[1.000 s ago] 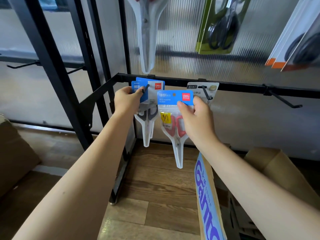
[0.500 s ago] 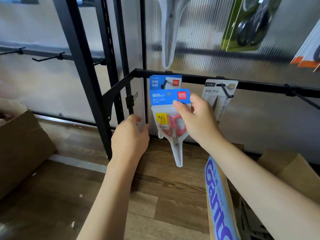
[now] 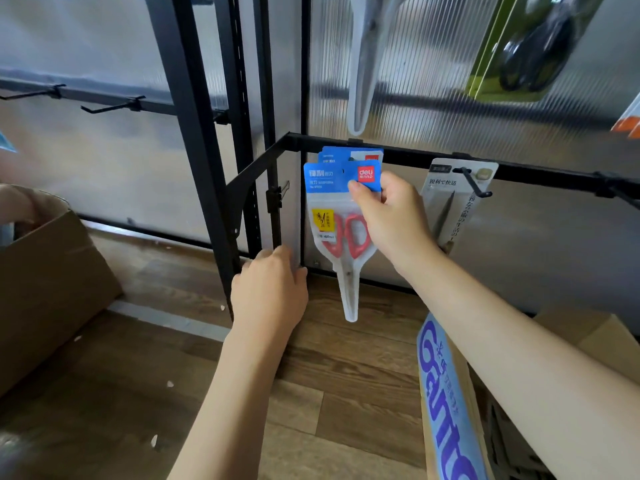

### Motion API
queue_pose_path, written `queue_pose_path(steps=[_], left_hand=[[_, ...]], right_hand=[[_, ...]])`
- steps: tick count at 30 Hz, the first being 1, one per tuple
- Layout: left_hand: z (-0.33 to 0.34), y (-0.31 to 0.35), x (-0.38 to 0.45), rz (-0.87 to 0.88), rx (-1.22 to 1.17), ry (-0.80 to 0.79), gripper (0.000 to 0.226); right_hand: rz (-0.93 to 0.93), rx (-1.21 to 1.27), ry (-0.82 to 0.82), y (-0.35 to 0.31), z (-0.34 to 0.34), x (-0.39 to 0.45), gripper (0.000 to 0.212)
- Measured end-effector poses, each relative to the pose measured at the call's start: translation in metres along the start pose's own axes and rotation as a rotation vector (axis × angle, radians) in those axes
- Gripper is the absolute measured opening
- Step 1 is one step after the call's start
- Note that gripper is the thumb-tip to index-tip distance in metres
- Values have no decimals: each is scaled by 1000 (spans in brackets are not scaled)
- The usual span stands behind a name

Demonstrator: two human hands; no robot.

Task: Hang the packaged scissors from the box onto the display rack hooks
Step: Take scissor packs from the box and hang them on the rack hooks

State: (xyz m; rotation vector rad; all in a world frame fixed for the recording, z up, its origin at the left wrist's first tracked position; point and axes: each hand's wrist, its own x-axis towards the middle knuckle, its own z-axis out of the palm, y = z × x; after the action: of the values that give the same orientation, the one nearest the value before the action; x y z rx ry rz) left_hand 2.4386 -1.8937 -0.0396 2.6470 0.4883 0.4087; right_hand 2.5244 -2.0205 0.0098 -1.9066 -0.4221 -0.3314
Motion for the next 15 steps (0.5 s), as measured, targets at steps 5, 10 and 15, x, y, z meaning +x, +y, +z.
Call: queue_pose_path(steps=[5,10,15], left_hand=[[11,-2,-3,22,51,-58,33],[19,-4,-3,18,26,-74,35],[23,2,-5,42,44,-86,33]], right_hand=[[17,52,50,2,4,1,20],[96,103,97,8,8,5,14],[139,58,128,15,14,13,12]])
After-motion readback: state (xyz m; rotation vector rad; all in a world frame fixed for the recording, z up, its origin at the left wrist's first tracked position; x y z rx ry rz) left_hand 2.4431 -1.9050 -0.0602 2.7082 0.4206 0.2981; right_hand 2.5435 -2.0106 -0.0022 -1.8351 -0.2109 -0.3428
